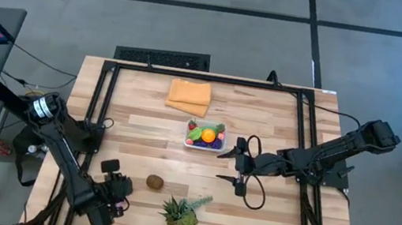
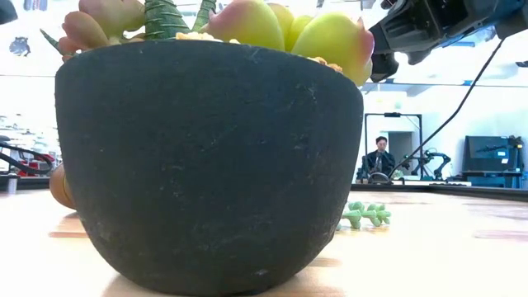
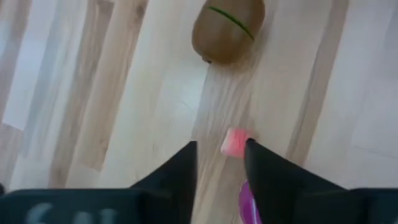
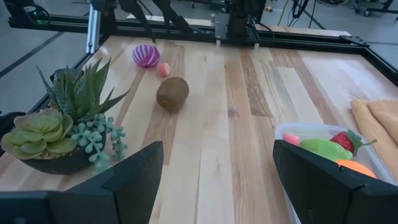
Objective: Pick and placing Produce into tupperware
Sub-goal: Put the purple onion into the transparent container
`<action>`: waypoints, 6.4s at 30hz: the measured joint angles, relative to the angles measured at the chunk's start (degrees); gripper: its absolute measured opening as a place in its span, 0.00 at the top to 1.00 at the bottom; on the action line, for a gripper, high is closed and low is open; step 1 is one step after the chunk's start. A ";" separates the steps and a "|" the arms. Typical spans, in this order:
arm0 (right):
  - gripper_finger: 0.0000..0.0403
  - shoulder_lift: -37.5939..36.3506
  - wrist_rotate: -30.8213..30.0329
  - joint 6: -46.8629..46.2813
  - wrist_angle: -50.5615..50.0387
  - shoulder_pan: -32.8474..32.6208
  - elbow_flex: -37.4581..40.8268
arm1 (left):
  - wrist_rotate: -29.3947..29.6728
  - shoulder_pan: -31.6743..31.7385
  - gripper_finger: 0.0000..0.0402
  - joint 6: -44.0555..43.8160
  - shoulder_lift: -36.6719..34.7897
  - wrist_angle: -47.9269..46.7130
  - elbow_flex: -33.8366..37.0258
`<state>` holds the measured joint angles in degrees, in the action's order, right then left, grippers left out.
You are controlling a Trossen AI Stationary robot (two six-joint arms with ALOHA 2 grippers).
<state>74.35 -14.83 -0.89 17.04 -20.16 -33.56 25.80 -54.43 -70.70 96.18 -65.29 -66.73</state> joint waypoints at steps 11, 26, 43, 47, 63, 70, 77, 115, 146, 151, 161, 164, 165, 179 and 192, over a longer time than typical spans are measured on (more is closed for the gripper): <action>0.26 0.00 0.00 -0.11 -0.01 0.00 0.00 | -9.52 0.00 0.37 -4.65 0.00 -3.46 -3.95; 0.26 0.00 0.00 -0.13 -0.76 0.00 0.02 | -12.55 -0.18 0.20 -11.48 0.00 0.42 -3.95; 0.26 -0.02 0.00 -0.13 -1.62 0.00 0.04 | -17.98 -0.27 0.10 -15.47 0.07 5.13 1.80; 0.26 -0.02 0.00 -0.13 -1.60 0.00 0.04 | -17.90 -0.24 0.08 -15.49 0.07 6.92 3.03; 0.26 -0.02 0.00 -0.13 -1.60 0.00 0.04 | -18.04 -0.24 0.05 -13.36 0.57 15.69 8.56; 0.26 -0.02 0.00 -0.13 -1.60 0.00 0.04 | -18.68 -0.24 0.05 -12.94 0.57 22.25 12.89; 0.26 -0.02 0.00 -0.11 -1.60 0.00 0.04 | -19.01 -0.22 0.06 -12.59 0.57 22.79 14.05; 0.26 -0.02 -0.02 -0.09 -1.62 0.02 0.02 | -19.51 -0.22 0.39 -12.03 0.47 22.24 14.35; 0.26 -0.02 -0.02 -0.15 -1.61 0.04 0.00 | 7.21 3.33 0.40 0.05 0.46 -6.36 -1.04; 0.26 -0.02 -0.02 -0.17 -1.65 0.04 0.00 | 12.53 6.27 0.40 5.54 0.46 -8.04 -1.04; 0.26 -0.02 -0.02 -0.19 -3.16 0.04 0.00 | 21.08 13.85 0.40 16.25 0.46 -10.93 -1.04; 0.26 -0.02 -0.02 -0.22 -3.37 0.03 0.00 | 23.00 16.56 0.40 19.75 0.46 -10.86 -1.04; 0.26 -0.02 -0.02 -0.22 -3.34 0.02 0.00 | 23.66 17.52 0.40 20.89 0.46 -10.83 -1.04; 0.26 -0.02 -0.02 -0.37 -4.57 0.03 0.00 | 29.01 30.06 0.40 39.33 0.44 -1.79 -1.04; 0.26 -0.02 -0.02 -0.68 -6.18 0.02 0.00 | 23.72 41.78 0.40 67.27 0.44 21.34 -1.04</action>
<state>74.32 -14.85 -1.56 10.86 -20.14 -33.56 49.52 -12.65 -3.43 96.62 -43.95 -67.77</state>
